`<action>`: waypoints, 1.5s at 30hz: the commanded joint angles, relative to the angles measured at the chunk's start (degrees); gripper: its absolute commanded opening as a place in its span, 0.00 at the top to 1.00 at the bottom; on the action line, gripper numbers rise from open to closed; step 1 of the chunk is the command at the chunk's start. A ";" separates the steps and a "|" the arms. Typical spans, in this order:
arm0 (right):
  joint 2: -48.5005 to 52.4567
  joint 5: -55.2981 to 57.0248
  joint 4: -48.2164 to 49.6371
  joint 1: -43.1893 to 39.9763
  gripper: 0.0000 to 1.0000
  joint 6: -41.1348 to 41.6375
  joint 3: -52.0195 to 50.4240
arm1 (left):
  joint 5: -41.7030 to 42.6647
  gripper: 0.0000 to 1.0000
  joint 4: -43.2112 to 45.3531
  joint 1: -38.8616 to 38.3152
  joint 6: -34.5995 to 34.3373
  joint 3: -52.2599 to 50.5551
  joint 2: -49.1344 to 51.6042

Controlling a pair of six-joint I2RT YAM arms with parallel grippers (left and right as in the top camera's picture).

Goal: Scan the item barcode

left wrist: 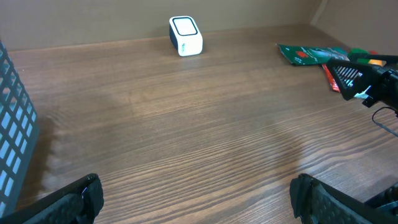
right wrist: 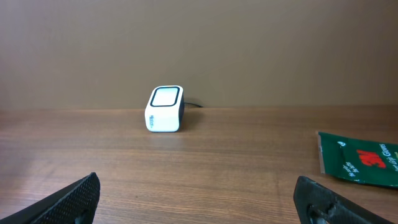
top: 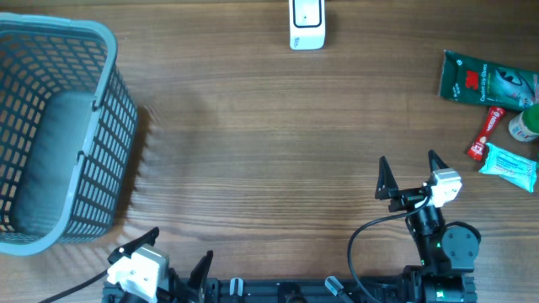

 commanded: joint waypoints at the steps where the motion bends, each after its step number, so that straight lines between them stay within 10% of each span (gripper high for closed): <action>1: -0.63 0.37 0.15 -0.26 0.00 -0.07 -0.07 | 0.50 0.00 0.02 -0.11 -0.52 -0.04 -0.39; 22: -0.61 0.37 0.15 -0.26 0.00 -0.09 -0.07 | 1.22 0.00 1.79 -1.09 -0.55 -0.17 -0.42; 38: -0.63 0.37 0.15 -0.26 0.00 -0.07 -0.07 | 1.01 0.00 45.90 -4.04 -6.93 -30.49 -0.85; 45: -0.63 0.37 0.15 -0.26 0.00 -0.07 -0.07 | -12.15 0.00 54.29 -7.85 -8.52 -39.28 -3.96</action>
